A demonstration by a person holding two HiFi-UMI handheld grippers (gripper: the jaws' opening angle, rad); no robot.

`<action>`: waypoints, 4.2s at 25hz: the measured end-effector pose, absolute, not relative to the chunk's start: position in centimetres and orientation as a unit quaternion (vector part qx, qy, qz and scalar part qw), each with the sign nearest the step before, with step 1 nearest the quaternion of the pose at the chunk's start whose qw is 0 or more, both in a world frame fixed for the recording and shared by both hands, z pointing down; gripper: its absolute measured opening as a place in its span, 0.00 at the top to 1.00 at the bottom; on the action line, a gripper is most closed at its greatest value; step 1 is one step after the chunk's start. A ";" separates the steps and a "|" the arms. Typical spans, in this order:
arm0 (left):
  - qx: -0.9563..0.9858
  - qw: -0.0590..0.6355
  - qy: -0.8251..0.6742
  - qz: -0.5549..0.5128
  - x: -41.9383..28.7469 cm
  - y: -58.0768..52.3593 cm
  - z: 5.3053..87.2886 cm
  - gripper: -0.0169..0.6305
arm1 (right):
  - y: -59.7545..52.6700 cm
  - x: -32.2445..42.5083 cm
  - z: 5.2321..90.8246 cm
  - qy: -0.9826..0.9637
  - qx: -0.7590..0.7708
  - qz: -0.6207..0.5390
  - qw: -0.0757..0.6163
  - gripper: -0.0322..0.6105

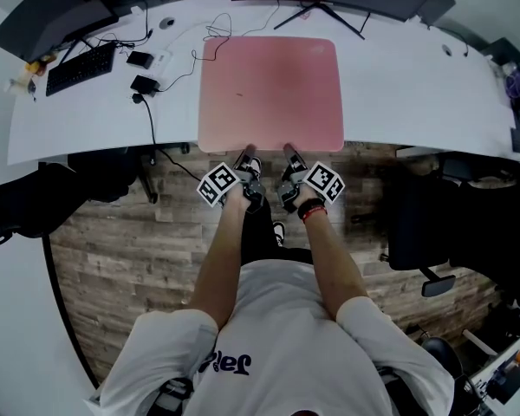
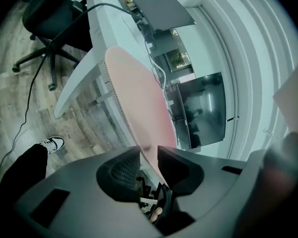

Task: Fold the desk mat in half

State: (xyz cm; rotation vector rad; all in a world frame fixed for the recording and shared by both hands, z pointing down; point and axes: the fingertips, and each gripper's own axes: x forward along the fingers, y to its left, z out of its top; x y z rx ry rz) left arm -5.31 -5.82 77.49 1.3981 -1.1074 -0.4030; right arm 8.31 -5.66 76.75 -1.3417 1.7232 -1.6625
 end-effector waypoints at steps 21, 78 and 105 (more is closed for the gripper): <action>0.551 0.639 -0.468 -0.263 -5.2 -2.9 76.9 0.94 | -6.0 8.7 73.7 0.615 -0.467 -0.595 0.224 0.90; 0.567 0.634 -0.474 -0.228 -5.2 -12.7 70.7 0.92 | -11.9 8.7 70.8 0.592 -0.501 -0.598 0.203 0.89; 0.559 0.646 -0.476 -0.208 -5.3 -18.0 71.2 0.92 | -17.5 8.5 70.8 0.580 -0.512 -0.601 0.199 0.89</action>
